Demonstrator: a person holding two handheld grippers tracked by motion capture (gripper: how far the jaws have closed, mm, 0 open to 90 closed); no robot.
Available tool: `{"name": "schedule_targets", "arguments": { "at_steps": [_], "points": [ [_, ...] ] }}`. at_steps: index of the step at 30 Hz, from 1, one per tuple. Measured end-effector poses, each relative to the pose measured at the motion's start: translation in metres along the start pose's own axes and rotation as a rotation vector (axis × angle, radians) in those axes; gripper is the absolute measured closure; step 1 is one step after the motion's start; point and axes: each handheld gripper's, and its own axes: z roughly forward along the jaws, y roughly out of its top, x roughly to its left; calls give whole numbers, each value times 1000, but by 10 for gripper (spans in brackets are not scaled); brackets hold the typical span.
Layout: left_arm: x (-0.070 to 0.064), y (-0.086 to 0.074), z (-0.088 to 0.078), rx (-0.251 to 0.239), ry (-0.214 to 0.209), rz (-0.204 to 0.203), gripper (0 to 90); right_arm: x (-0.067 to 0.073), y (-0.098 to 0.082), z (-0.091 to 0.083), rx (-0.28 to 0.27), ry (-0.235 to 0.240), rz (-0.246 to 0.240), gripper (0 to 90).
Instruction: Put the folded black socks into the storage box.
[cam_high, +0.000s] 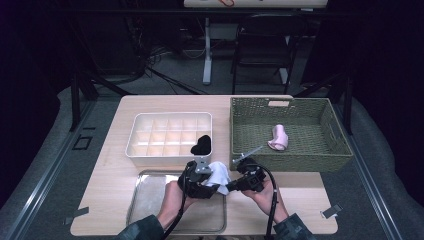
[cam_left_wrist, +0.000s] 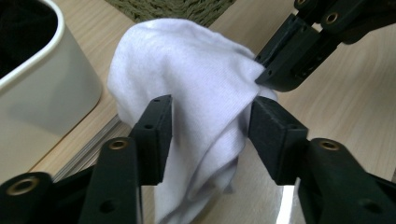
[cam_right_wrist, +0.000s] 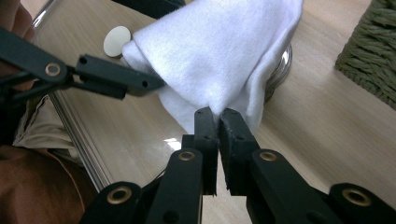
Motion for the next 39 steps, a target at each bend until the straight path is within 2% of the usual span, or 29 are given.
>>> {"name": "schedule_targets", "arguments": {
  "at_steps": [4, 7, 8, 11, 13, 15, 17, 19, 23, 25, 30, 33, 34, 36, 37, 38, 39],
  "points": [
    [-5, 3, 1, 5, 24, 33, 459, 1, -1, 0, -21, 3, 5, 865],
    [-10, 5, -2, -2, 64, 60, 569, 2, -1, -2, -32, -1, 5, 864],
    [-9, 5, -4, -8, 66, 65, 633, 2, -1, -3, -40, -3, 11, 864],
    [-6, 4, -6, -32, 64, 41, 742, 1, -1, -6, -50, -1, 7, 857],
    [-5, 3, -6, -47, 65, 28, 773, 0, -1, -6, -64, -10, 1, 819],
    [-3, 2, -7, -60, 64, 16, 788, 1, 0, -5, -78, -2, 4, 726],
    [-3, 2, -7, -71, 69, 6, 797, 1, 0, 0, -65, 4, 10, 640],
    [-2, 2, -9, -75, 71, 2, 804, 1, -1, 7, -44, 3, 14, 669],
    [0, 1, -9, -89, 63, -19, 810, 4, -1, 17, -15, -10, -1, 829],
    [0, 1, -10, -94, 66, -21, 811, 5, 0, 17, -10, -20, -8, 849],
    [1, 0, -11, -104, 73, -31, 816, 2, 0, 10, -22, -26, 7, 840],
    [2, 0, -12, -118, 82, -39, 821, 0, -1, 12, -39, -11, 42, 687],
    [2, 0, -12, -116, 83, -40, 822, -1, -1, 12, -27, -5, 28, 651],
    [2, 0, -12, -121, 81, -44, 823, -1, 0, 16, -27, -13, 32, 663],
    [2, 0, -12, -121, 79, -45, 824, -1, 0, 19, -28, -23, 23, 705],
    [2, -1, -12, -124, 80, -46, 824, 0, 0, 22, -30, -24, 38, 748],
    [2, -1, -13, -130, 78, -51, 824, 0, 1, 22, -14, -29, 26, 791]
  ]
}}
